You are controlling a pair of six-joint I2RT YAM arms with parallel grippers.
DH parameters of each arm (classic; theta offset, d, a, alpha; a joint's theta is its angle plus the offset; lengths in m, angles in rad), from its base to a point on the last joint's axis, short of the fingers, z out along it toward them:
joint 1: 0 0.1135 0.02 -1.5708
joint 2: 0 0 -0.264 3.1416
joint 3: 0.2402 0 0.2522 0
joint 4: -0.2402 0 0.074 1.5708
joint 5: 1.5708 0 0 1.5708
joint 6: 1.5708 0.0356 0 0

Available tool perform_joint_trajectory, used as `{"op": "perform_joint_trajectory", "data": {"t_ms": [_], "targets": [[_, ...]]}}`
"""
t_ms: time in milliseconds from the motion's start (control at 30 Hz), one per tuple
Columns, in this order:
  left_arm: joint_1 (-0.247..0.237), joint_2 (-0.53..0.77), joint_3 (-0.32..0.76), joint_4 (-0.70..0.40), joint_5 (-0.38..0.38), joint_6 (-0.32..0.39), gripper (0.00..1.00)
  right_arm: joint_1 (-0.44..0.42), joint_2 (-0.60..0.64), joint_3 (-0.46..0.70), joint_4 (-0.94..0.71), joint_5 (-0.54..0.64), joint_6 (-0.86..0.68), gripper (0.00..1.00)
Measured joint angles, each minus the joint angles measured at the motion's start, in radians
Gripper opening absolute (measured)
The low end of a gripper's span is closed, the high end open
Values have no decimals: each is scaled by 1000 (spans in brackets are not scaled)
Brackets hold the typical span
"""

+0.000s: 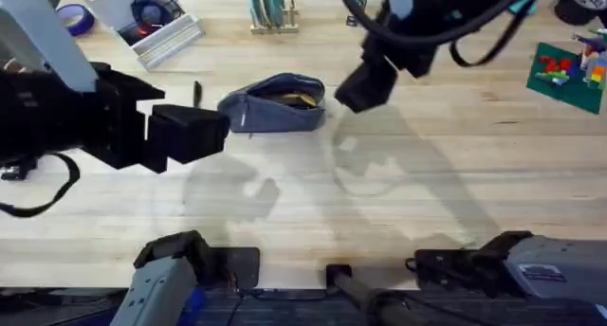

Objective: Unzip the bag, pick up the pens from the table one at a time and place them inside, then zip the bag closed.

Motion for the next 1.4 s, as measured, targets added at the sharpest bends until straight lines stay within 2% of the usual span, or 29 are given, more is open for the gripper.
{"op": "perform_joint_trajectory", "data": {"t_ms": [167, 600, 800, 1133, 1400], "targets": [[0, 0, 0, 1, -7, -10, 995, -35, -14, 0, -112, 10, 55, 996], [0, 2, 0, 15, -105, -104, 995, -53, -203, 0, -186, 20, 131, 995], [0, 36, 0, 22, -139, -153, 995, -53, -211, 0, -220, 22, 131, 996], [0, 182, 0, 201, -360, -313, 995, -53, -209, 0, -220, 22, 132, 995], [0, 384, 0, 297, -419, -286, 995, -53, -209, 0, -220, 23, 133, 996]]}}
